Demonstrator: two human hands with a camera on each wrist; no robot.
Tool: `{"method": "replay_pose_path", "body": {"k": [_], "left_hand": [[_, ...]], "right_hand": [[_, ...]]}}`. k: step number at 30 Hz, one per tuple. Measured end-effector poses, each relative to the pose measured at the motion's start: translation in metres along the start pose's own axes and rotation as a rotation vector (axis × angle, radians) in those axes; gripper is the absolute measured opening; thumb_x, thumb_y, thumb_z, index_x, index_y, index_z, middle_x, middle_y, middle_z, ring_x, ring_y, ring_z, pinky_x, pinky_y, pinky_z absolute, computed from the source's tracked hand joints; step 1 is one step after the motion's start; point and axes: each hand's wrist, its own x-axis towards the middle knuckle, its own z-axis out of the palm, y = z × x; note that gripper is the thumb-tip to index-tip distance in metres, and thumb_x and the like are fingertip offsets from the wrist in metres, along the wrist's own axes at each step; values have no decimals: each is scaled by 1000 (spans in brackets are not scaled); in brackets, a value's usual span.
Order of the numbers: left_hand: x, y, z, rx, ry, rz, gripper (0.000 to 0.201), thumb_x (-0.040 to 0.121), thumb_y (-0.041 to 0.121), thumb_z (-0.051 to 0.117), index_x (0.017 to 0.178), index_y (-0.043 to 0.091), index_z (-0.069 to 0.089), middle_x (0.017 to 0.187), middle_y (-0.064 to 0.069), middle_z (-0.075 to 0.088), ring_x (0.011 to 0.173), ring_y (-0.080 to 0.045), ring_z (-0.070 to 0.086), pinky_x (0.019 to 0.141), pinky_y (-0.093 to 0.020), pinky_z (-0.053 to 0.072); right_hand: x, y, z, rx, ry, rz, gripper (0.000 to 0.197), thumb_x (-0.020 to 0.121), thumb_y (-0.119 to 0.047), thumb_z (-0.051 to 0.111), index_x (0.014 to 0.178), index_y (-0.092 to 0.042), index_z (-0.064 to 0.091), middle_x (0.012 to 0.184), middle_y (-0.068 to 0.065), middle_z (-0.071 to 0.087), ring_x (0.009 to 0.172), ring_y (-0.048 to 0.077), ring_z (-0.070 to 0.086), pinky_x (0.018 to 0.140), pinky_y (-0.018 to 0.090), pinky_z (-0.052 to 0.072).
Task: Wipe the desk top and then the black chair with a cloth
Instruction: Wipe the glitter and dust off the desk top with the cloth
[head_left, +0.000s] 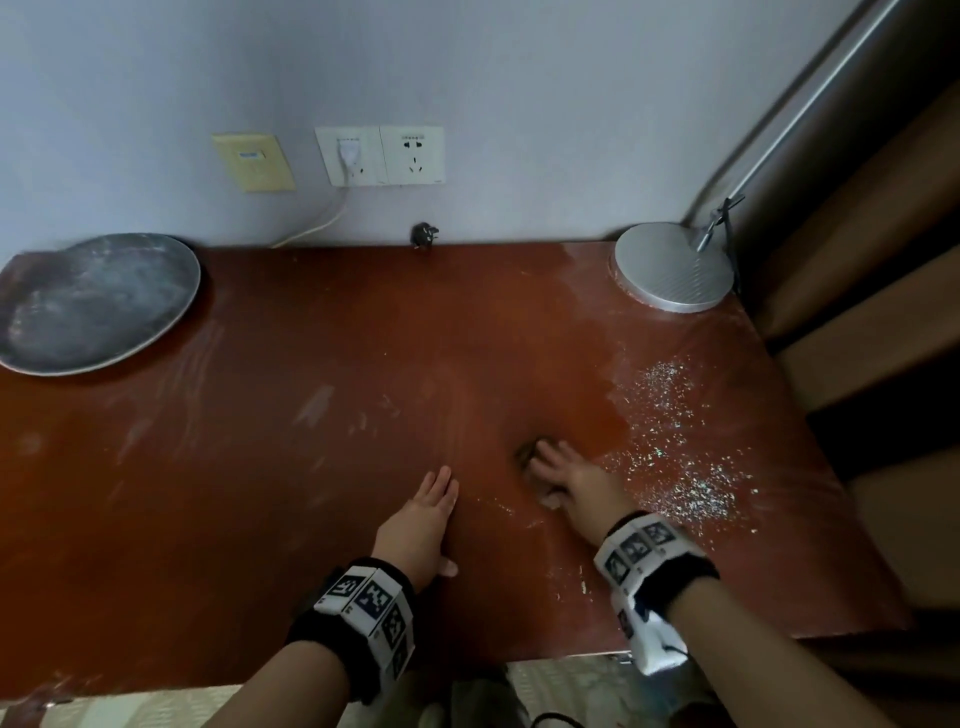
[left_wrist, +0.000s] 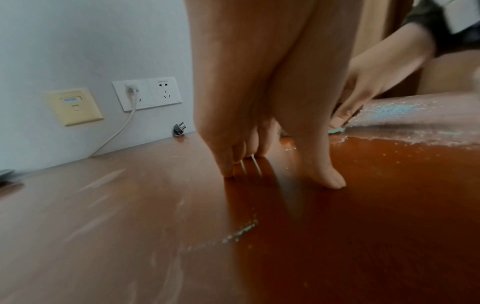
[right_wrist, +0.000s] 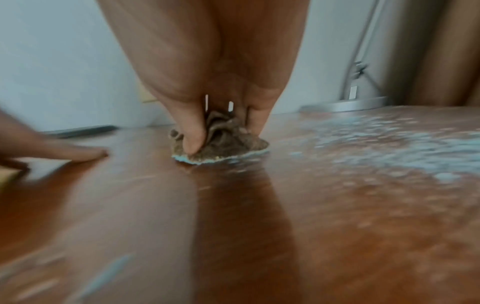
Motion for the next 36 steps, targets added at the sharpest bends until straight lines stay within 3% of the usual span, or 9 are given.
{"method": "replay_pose_path", "body": {"k": [4,7,12,14,19,27,30,34,36], "left_hand": [[-10,-3,9,-46,29,7,102,84,27,69,151,15,-7,156,1,-21,145,-14,-13,118,-31,16],[-17,-4,15,-128,75,-3,102,84,25,69,151,17,-8,157,2,-17,145,-13,-9,117,-29,13],[-23,0,19,-255,118,-120,109,82,24,71,150,20,-13,159,-2,-7,144,-20,18,112,-31,27],[-25,0,20,-258,123,-124,108,81,24,72,150,21,-11,159,-2,-5,143,-22,22,111,-33,29],[-34,-1,27,-256,119,-127,110,79,26,74,151,22,-10,159,-1,-4,142,-22,24,110,-34,30],[-36,3,28,-217,142,-103,109,82,24,72,150,15,-12,159,-5,-8,145,-19,15,112,-30,24],[-38,3,30,-212,134,-91,114,79,25,75,150,15,-13,159,-5,-9,145,-19,13,112,-30,24],[-47,0,38,-224,107,-88,117,76,26,77,150,18,-13,159,-4,-9,145,-19,12,114,-32,21],[-51,-2,42,-236,121,-85,117,76,27,77,150,18,-14,159,-5,-9,145,-21,14,113,-31,23]], "right_hand": [[5,8,-9,15,146,272,55,96,-13,48,146,-26,29,156,-11,10,145,15,5,116,31,17],[5,-35,16,19,79,93,56,95,-12,47,146,-27,28,157,-12,6,146,17,0,115,33,21],[-12,-72,46,-56,-116,-144,59,96,-5,39,148,-29,23,157,-13,0,145,13,-5,113,39,22],[-7,-54,32,-69,-94,-114,59,95,-4,41,146,-29,27,157,-10,4,145,15,1,114,35,21],[-10,-3,2,-10,107,233,59,94,0,43,144,-29,31,156,-11,10,145,16,7,117,34,15],[-59,-85,63,-161,-105,-235,55,98,-10,38,149,-21,20,158,-4,-1,145,19,-7,115,29,13],[-48,-70,50,-125,-145,-195,56,96,-6,38,148,-25,24,158,-7,2,146,18,0,113,33,20],[-22,-51,36,-50,6,78,63,93,3,39,147,-27,27,158,-9,5,146,18,2,115,37,23],[-22,-71,43,-88,-31,37,66,91,3,40,148,-27,22,158,-9,1,146,21,-1,114,40,26]]}}
